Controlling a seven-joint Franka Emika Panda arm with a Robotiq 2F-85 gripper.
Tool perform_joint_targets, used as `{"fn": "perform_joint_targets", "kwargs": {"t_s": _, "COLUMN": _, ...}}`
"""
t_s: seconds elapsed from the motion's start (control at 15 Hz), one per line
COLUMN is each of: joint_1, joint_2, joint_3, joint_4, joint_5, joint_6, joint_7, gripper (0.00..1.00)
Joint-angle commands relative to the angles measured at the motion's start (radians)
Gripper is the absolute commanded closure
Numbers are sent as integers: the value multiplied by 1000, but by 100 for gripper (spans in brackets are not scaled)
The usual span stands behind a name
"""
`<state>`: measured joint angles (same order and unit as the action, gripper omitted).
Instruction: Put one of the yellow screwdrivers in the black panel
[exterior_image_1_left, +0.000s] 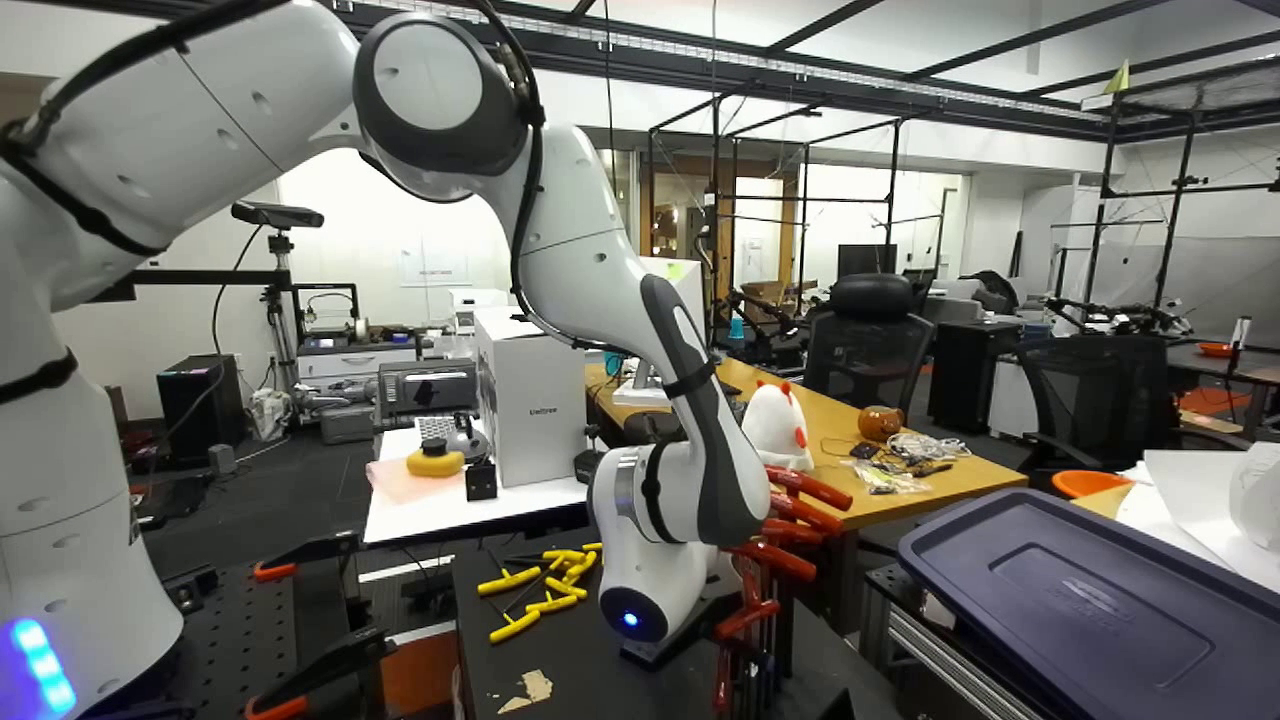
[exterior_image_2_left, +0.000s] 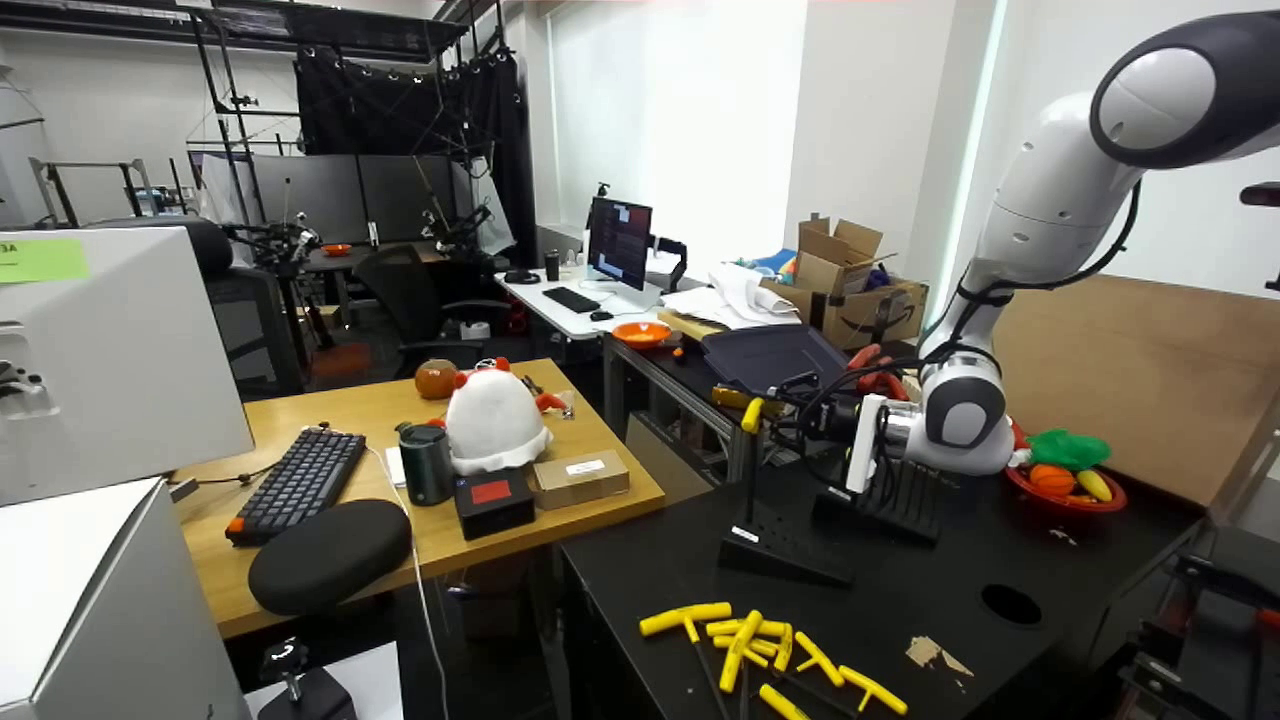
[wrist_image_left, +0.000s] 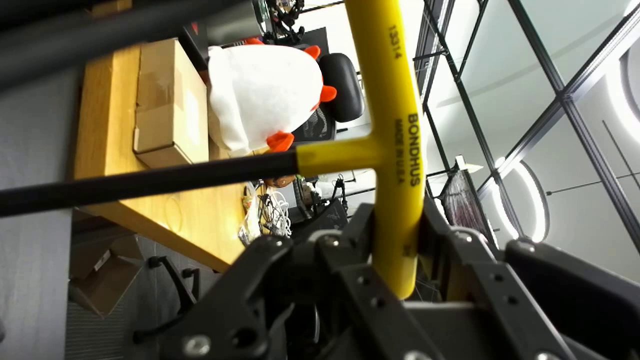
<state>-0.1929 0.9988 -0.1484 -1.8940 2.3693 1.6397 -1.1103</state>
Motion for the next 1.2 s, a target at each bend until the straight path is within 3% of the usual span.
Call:
{"fn": "perform_joint_targets", "kwargs": {"t_s": 0.0, "joint_1": 17, "joint_2": -1, "joint_3": -12, "joint_4": 24, "joint_5": -3, "joint_6": 11, "joint_7": 55, "gripper": 94}}
{"fn": "perform_joint_targets", "kwargs": {"t_s": 1.13, "joint_1": 19, "joint_2": 10, "joint_3": -12, "joint_4": 32, "joint_5": 0, "joint_6": 9, "joint_7": 53, "gripper": 94}}
